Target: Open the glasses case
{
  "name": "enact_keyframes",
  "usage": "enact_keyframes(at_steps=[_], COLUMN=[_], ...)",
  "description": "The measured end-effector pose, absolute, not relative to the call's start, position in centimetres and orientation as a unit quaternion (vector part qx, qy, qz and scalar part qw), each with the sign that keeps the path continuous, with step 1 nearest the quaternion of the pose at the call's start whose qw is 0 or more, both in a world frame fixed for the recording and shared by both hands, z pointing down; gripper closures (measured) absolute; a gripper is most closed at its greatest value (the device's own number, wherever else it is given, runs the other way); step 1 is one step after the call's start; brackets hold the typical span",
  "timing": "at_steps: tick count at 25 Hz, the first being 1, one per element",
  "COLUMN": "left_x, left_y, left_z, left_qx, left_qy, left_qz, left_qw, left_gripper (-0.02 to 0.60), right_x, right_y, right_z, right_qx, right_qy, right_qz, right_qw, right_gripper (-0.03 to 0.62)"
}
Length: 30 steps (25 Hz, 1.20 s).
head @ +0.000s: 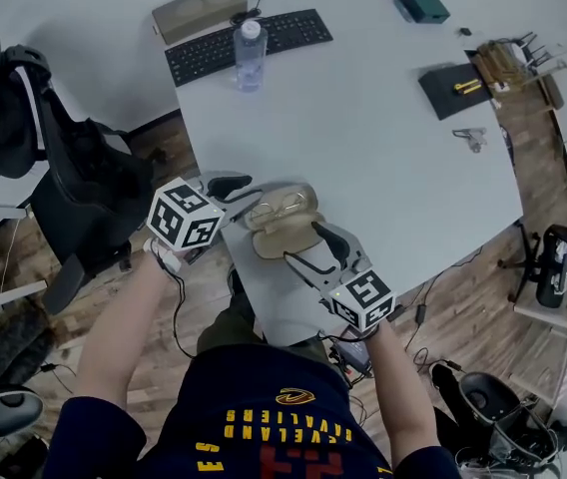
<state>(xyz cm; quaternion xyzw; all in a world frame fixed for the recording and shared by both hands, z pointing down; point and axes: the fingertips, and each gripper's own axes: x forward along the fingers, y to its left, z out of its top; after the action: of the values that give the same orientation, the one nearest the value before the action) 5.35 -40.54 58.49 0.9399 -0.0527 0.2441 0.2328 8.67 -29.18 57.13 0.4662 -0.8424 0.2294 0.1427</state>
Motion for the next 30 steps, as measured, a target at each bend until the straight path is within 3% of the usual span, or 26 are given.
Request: enact_keyframes(at_steps=[6,14,17,21,30], left_x=[3.9,1.8,2.0,2.4,3.1], left_y=[-39.2,-36.1,-34.5,-32.7,-30.8], left_z=[51.7,47.3,45.9,44.5,42.9], left_qx=[0.958,0.961,0.962,0.964,0.967], left_qy=[-0.100,-0.150,-0.158,-0.157,-0.143], left_qz=[0.158,0.118,0.107,0.085,0.075], left_qw=[0.219,0.200,0.193,0.199,0.199], left_gripper=[0.439,0.465,0.496,0.540,0.546], right_x=[11.4,13.7,14.0,14.1,13.8], right_y=[-29.5,-28.8,-28.5,-28.1,-26.8], right_z=[51.7,45.6,44.3,43.4,42.9], right_qx=[0.520,0.558,0.569,0.588,0.591], right_qy=[-0.822,-0.797,-0.791,-0.785,-0.785], right_qz=[0.223,0.230,0.219,0.190,0.182], right_qw=[0.061,-0.041,-0.053,-0.039,-0.032], right_gripper=[0.280,0.506,0.556,0.576,0.577])
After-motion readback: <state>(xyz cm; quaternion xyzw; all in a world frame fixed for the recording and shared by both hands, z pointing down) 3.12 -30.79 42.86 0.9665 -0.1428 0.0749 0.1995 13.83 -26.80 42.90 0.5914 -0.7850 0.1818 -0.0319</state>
